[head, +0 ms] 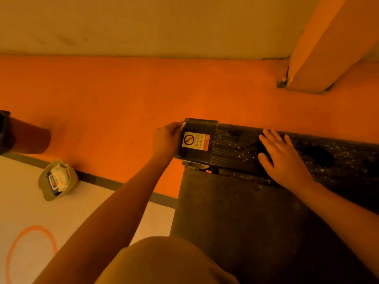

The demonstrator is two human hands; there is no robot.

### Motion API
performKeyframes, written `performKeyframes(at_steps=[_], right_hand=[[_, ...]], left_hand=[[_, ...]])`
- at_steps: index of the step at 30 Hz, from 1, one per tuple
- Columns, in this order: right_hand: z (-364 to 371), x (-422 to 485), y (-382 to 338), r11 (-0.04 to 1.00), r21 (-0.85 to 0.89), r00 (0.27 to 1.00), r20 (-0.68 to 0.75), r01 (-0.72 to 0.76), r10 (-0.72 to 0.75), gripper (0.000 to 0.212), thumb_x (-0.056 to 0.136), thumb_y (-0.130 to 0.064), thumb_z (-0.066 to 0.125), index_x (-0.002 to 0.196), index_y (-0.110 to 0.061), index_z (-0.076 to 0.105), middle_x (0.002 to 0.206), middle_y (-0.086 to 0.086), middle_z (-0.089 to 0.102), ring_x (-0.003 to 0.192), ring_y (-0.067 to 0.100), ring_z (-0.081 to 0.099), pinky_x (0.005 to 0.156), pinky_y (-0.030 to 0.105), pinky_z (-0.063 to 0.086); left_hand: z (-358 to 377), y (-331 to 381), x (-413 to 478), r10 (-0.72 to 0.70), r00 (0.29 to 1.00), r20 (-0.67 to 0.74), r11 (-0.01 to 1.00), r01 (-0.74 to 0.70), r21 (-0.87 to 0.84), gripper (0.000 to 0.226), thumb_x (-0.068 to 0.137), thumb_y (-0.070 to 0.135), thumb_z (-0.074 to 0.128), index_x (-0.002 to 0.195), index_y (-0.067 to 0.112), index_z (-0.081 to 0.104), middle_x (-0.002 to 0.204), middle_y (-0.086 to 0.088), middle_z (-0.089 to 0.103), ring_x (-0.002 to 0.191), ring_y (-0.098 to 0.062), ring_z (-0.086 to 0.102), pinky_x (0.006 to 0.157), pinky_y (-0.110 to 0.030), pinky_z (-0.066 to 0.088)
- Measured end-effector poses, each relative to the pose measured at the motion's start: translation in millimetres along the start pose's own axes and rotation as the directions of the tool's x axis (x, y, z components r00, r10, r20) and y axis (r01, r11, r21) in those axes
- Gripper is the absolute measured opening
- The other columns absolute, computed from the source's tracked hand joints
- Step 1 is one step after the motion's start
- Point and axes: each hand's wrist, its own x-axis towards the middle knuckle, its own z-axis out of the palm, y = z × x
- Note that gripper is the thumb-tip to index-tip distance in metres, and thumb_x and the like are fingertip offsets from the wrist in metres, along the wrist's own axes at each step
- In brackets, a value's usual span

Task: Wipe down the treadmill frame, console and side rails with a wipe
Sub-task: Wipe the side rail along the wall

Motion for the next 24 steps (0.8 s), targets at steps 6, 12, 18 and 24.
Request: performKeyframes(at_steps=[6,12,18,24], right_hand=[[27,5,19,0.997,-0.066,0.999,-0.039,0.026,-0.029,0.064,0.102,-0.049,0.024,0.158,-0.016,0.022,0.164,-0.002,0.007,0.153,0.014,-0.001,0.123,0.037,-0.007],[28,4,21,0.996,-0.070,0.997,-0.059,0.045,-0.049,0.062,0.104,-0.048,0.026,0.157,-0.016,0.025,0.165,0.002,0.015,0.153,0.017,0.005,0.125,0.042,0.002],[34,4,21,0.993,-0.107,0.990,-0.121,0.052,-0.065,0.061,0.103,-0.045,0.029,0.154,-0.011,0.032,0.162,0.007,0.024,0.152,0.022,0.015,0.124,0.047,0.013],[37,4,23,0.991,-0.120,0.984,-0.157,0.065,-0.084,0.061,0.103,-0.044,0.030,0.153,-0.009,0.034,0.161,0.009,0.026,0.152,0.024,0.018,0.123,0.050,0.016]], left_hand=[[32,-13,5,0.086,0.996,0.004,0.995,-0.086,0.059,0.029,0.106,0.025,0.050,0.130,0.026,0.065,0.086,0.000,0.068,0.070,-0.017,0.064,0.055,-0.022,0.046],[44,-19,5,0.107,0.988,0.108,0.987,-0.119,0.110,0.048,0.106,0.019,0.045,0.153,0.024,0.040,0.156,-0.006,0.043,0.124,-0.029,0.060,0.096,-0.046,0.055],[51,-29,4,0.158,0.971,0.179,0.974,-0.184,0.135,0.067,0.101,0.052,0.025,0.161,0.022,0.019,0.167,-0.005,0.017,0.141,-0.031,0.043,0.104,-0.048,0.048],[48,-57,-57,0.190,0.969,0.155,0.976,-0.204,0.075,0.071,0.100,0.063,0.019,0.161,0.027,0.016,0.166,0.005,0.013,0.152,-0.024,0.025,0.111,-0.047,0.044]])
